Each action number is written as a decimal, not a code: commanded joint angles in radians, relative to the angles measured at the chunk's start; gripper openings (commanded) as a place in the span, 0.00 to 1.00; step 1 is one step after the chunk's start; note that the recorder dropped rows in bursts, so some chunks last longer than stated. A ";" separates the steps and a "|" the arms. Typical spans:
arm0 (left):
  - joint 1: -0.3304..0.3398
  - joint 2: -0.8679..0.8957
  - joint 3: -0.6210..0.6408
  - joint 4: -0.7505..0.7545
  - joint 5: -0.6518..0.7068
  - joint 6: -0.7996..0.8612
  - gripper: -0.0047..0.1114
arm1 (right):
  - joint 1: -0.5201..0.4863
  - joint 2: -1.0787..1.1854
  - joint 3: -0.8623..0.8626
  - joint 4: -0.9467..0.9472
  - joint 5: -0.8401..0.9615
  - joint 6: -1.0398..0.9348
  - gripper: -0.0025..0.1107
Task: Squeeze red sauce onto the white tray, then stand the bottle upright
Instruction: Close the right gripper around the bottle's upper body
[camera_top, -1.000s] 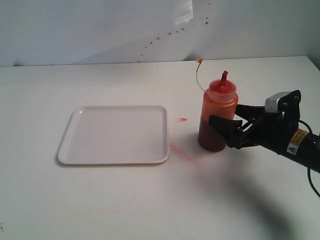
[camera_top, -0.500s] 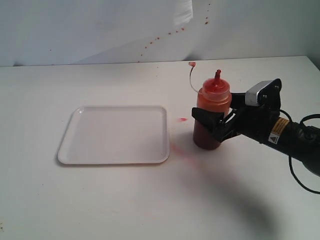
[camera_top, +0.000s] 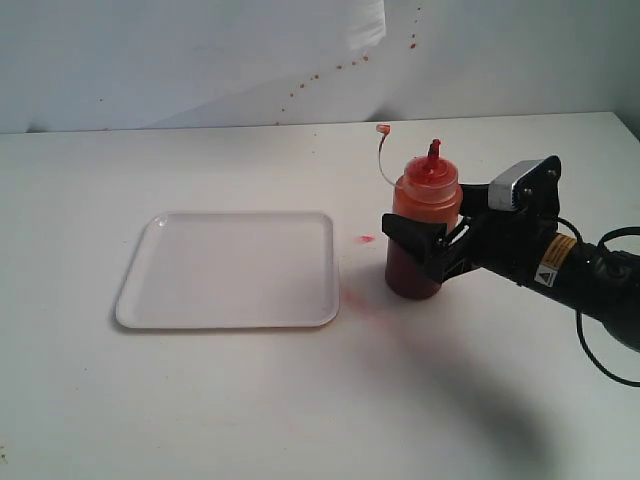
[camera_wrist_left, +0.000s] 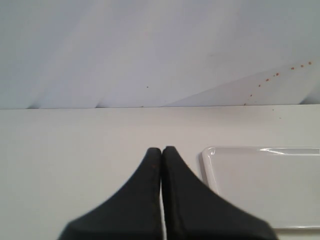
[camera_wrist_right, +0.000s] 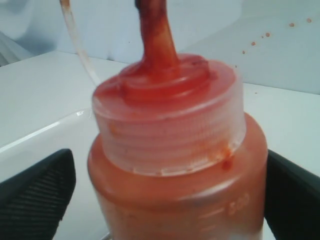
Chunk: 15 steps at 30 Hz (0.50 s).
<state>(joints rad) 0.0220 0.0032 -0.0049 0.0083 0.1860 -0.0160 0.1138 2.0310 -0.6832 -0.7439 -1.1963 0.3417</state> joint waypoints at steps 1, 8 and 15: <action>0.001 -0.003 0.005 0.003 -0.004 -0.004 0.04 | 0.004 0.001 -0.004 0.009 -0.003 0.000 0.79; 0.001 -0.003 0.005 0.003 -0.004 -0.004 0.04 | 0.004 0.001 -0.004 0.022 -0.003 -0.002 0.79; 0.001 -0.003 0.005 0.003 -0.004 -0.004 0.04 | 0.004 0.001 -0.004 0.039 0.046 -0.005 0.79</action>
<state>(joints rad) 0.0220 0.0032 -0.0049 0.0083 0.1860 -0.0160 0.1160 2.0310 -0.6832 -0.7132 -1.1714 0.3417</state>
